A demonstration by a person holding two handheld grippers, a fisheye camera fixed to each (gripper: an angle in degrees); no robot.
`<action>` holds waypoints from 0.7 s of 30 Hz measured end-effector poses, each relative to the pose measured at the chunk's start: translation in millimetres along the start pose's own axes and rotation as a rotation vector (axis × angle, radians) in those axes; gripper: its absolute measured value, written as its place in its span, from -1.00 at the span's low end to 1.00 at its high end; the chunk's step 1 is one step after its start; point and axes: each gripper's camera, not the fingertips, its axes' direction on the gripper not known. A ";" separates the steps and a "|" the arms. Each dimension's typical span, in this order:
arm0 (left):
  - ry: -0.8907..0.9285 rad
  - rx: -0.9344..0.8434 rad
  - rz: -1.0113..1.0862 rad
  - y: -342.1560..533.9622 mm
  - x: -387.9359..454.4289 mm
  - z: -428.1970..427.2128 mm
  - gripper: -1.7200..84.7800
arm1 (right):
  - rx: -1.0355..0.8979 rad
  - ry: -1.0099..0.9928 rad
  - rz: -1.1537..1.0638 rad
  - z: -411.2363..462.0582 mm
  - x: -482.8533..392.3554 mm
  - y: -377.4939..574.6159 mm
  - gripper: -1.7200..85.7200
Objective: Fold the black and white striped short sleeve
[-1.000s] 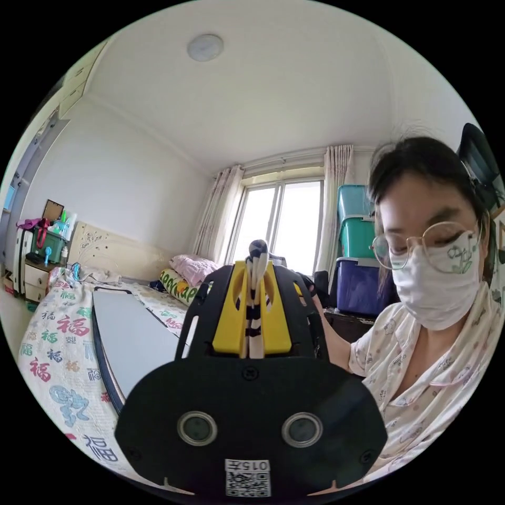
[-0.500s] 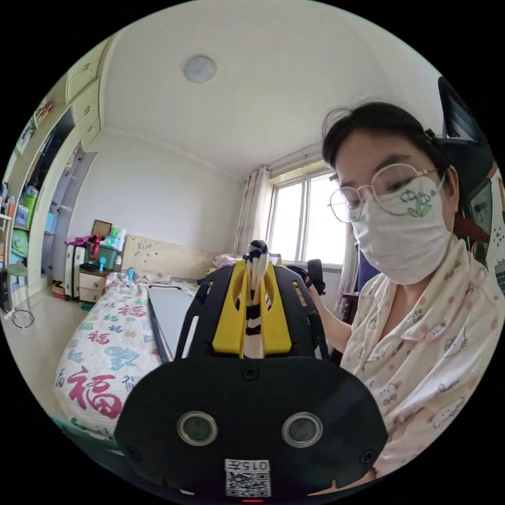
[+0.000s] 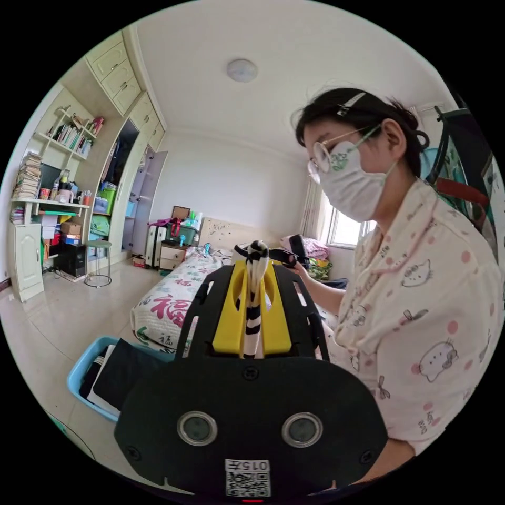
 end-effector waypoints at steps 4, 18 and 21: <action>-0.009 -0.017 -0.031 17.3 -9.6 -20.6 -0.94 | -0.096 0.018 -0.012 34.8 0.8 10.8 -0.89; -0.841 -0.058 -0.606 129.0 -233.0 -27.6 -0.80 | -0.356 0.323 0.262 344.3 172.9 -72.0 -0.96; -0.855 -0.102 -0.681 147.1 -240.5 -12.9 -0.78 | -0.260 0.278 0.289 328.2 168.6 -79.2 -0.98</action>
